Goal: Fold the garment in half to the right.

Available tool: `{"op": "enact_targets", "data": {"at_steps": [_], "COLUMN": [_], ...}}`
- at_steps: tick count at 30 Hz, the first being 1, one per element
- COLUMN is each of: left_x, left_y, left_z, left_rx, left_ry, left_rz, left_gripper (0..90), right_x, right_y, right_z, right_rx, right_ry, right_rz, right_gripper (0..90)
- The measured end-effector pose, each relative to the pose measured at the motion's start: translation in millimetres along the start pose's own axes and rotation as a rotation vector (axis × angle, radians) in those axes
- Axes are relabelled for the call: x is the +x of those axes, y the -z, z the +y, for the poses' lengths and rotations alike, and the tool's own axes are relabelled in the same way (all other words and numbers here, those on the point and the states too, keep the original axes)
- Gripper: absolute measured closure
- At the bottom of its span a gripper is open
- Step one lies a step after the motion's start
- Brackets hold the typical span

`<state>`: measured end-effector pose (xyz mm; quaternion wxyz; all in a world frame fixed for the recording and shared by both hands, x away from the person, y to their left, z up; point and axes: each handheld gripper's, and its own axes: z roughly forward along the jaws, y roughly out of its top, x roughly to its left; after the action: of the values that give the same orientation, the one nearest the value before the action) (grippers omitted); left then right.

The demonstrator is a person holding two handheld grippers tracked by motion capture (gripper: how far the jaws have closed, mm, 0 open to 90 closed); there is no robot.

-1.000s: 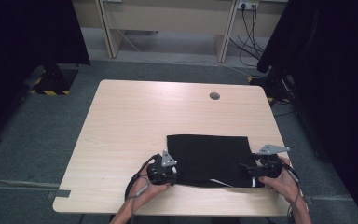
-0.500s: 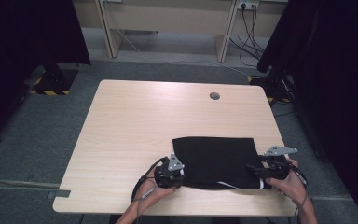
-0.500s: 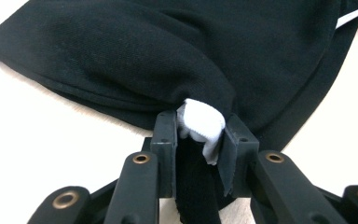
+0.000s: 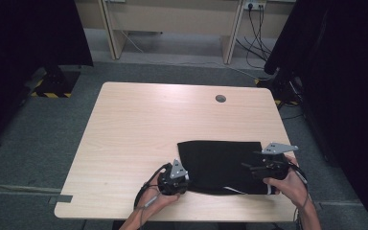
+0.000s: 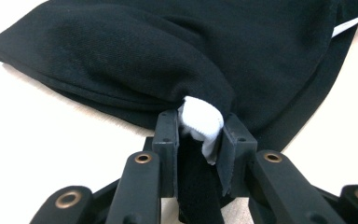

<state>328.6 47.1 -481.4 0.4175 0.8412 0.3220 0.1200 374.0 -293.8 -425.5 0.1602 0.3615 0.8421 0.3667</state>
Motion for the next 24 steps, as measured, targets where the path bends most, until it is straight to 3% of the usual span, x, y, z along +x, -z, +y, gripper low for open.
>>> {"op": "enact_targets", "data": {"at_steps": [5,13,24], "left_x": [0.2,0.1,-1.5], "left_y": [-0.3,-0.4,-1.3], "left_z": [0.1,0.3,1.1], "left_rx": [-0.002,-0.001,-0.001], "left_ry": [0.002,0.008,0.001], "left_rz": [-0.002,-0.001,0.009], "left_gripper": [71.0,71.1,70.7], "right_x": [13.3,40.6,61.0], "right_y": [-20.4,-61.1,-121.8], "right_z": [21.6,72.4,115.6], "right_rx": [-0.001,-0.003,0.055], "right_ry": [0.019,0.082,0.137], "right_rz": [0.04,0.164,0.195], "right_gripper": [30.6,31.0,37.0]}}
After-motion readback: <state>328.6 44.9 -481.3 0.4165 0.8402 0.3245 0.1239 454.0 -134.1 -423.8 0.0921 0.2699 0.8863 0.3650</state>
